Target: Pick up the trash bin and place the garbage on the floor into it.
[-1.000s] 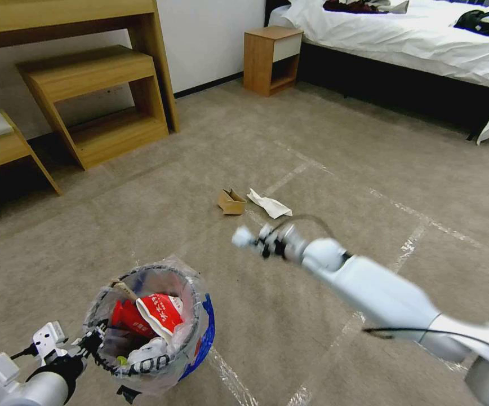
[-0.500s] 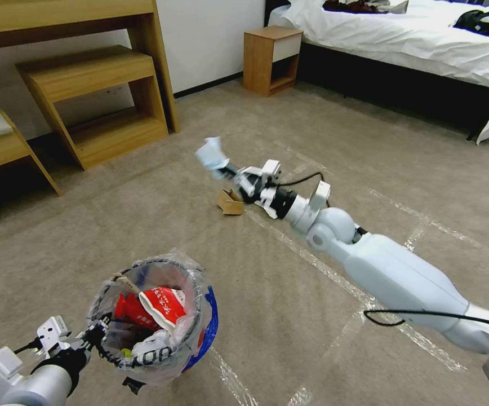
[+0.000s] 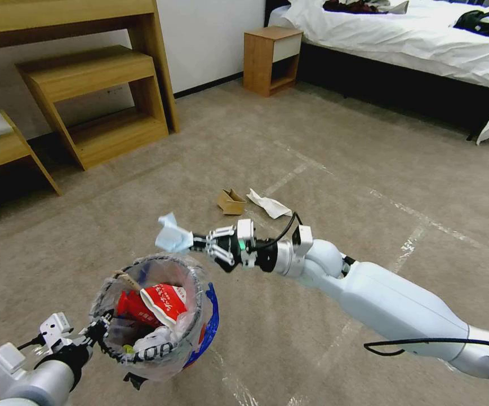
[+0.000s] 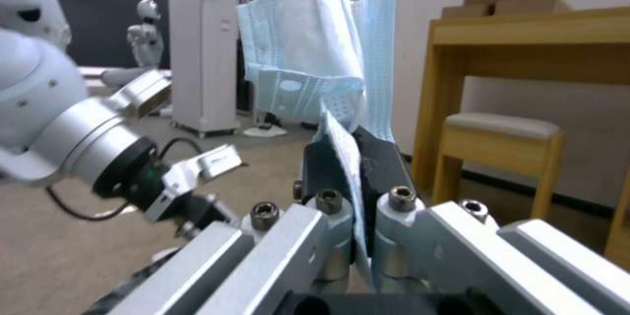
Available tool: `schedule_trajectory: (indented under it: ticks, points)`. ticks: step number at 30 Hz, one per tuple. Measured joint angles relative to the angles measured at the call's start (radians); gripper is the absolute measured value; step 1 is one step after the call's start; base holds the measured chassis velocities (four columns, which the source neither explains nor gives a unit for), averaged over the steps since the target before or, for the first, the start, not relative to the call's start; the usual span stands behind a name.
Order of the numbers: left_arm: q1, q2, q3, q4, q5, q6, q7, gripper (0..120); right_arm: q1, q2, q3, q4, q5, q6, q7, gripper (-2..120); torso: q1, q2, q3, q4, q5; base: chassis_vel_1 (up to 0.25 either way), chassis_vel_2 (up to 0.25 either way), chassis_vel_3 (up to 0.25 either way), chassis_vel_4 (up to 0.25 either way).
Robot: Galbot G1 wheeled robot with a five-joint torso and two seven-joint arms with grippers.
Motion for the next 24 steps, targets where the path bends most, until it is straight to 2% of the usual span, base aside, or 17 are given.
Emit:
schedule_trajectory:
  ticks: [11,24]
  points:
    - [-0.003,-0.005,0.004,0.002,0.004,0.0,-0.005,0,0.005,-0.013,-0.034,0.009,-0.021,-0.003,-0.025,0,0.0,0.0,0.0,0.0,0.0,0.0,0.0,0.0,0.0]
    - [0.019,-0.017,0.01,-0.016,0.022,0.0,-0.003,0,0.003,-0.019,-0.061,0.031,-0.047,0.002,-0.028,0,0.0,0.0,0.0,0.0,0.0,0.0,0.0,0.0,0.0]
